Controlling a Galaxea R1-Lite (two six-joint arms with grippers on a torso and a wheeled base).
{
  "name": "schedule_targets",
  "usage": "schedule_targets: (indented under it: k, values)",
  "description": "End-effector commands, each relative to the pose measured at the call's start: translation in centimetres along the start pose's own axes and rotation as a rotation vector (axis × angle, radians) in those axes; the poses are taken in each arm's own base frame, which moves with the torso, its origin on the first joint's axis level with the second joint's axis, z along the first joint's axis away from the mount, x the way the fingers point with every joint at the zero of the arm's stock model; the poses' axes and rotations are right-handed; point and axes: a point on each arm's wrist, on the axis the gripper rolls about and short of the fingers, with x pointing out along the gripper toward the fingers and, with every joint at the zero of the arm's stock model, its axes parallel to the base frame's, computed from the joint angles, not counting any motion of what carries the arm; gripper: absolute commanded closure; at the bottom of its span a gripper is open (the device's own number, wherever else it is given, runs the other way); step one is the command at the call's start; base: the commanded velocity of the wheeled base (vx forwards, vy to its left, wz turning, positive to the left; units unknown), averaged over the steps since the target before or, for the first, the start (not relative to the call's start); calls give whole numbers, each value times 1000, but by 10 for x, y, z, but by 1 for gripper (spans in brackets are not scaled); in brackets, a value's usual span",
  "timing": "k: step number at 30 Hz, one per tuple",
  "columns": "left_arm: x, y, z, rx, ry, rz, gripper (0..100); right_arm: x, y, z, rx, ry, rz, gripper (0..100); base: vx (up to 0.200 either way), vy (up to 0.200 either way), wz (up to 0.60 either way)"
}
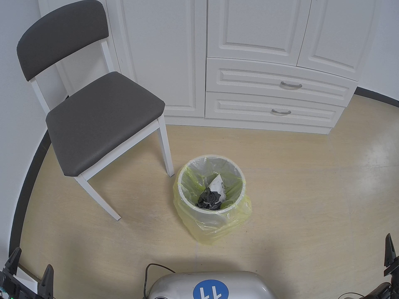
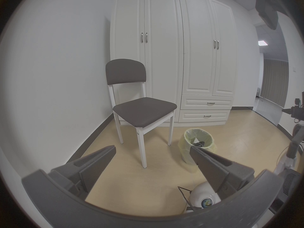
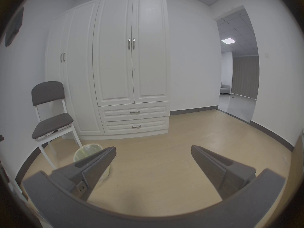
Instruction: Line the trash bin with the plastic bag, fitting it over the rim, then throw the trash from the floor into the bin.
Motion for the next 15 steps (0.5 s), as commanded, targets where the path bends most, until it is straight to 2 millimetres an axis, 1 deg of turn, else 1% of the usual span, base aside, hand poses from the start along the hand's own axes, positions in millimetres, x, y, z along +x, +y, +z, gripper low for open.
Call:
schedule_targets:
  k: [1, 4, 9, 12, 14, 15]
  values:
    - [0, 0, -4, 0, -5, 1, 0, 0, 0, -5, -12, 3, 8, 0, 0, 0, 0]
    - [0, 0, -3, 2, -5, -1, 0, 0, 1, -5, -54, 5, 51, 0, 0, 0, 0]
    - [0, 0, -4, 0, -5, 1, 0, 0, 2, -5, -75, 7, 108, 0, 0, 0, 0]
    - [0, 0, -3, 0, -6, -1, 0, -1, 4, -6, -84, 10, 194, 0, 0, 0, 0]
    - [0, 0, -3, 0, -6, -1, 0, -1, 5, -7, -79, 29, 239, 0, 0, 0, 0]
    - [0, 0, -3, 0, -6, -1, 0, -1, 5, -11, -79, 65, 248, 0, 0, 0, 0]
